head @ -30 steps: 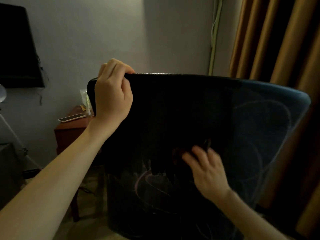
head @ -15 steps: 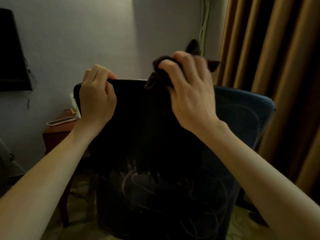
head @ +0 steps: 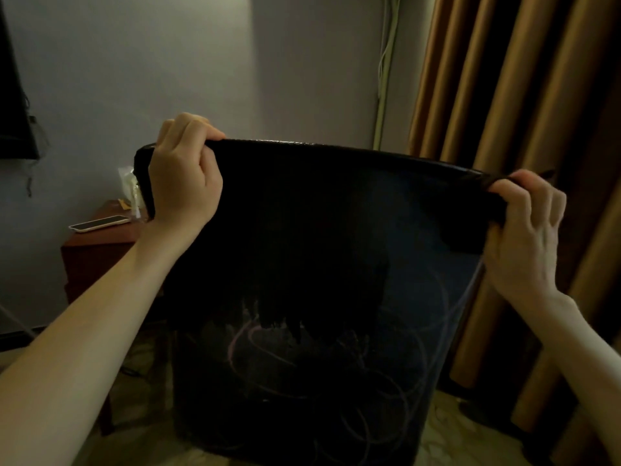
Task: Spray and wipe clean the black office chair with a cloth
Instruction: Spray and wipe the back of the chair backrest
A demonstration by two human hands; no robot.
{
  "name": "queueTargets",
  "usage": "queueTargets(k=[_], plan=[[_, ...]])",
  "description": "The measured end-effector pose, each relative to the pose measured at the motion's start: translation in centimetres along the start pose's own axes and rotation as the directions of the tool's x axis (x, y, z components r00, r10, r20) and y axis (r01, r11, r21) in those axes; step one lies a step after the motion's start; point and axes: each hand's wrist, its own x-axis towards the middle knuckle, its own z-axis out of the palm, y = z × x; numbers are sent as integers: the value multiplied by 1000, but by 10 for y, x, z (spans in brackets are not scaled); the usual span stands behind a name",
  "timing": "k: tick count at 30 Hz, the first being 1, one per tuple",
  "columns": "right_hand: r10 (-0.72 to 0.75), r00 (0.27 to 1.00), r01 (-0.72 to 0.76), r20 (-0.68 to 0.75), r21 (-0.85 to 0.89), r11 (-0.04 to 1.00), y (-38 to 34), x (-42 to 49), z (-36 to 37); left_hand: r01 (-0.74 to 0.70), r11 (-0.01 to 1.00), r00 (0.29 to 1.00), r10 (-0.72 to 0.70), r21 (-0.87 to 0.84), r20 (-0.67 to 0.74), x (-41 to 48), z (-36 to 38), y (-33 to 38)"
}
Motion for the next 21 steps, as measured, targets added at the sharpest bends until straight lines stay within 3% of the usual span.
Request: queueTargets(k=[3,6,11,13,15,17,19,21], plan=[[-19,994,20,-111,12,1000,-20,19,-13,17,1000,999,-18,-18,-29,-1,1,5],[-170,971,167,-169,-28,986,-47,36,-8,20,1000,999,-21,-23,-32,-2,0,4],[-196,979,196,-56,-16,981,-52,-27,59,38,998,998,-41,-45,-52,-3,5,-6],[-258,957,267,135,-46,963,-45,-92,86,34,997,997,-39,-67,-74,-2,9,-8],[-289,890,334,352,-72,940,-42,-145,93,13,997,996,-21,-80,-92,-2,9,-10],[-311,846,367,433,-51,929,-46,-164,86,10,997,995,-17,-78,-98,-2,7,-9],[-328,854,352,404,17,936,-55,-152,72,4,997,996,-11,-82,-87,-3,5,-8],[-277,930,266,243,77,961,-60,-123,53,-7,996,996,0,-85,-84,-4,5,-10]])
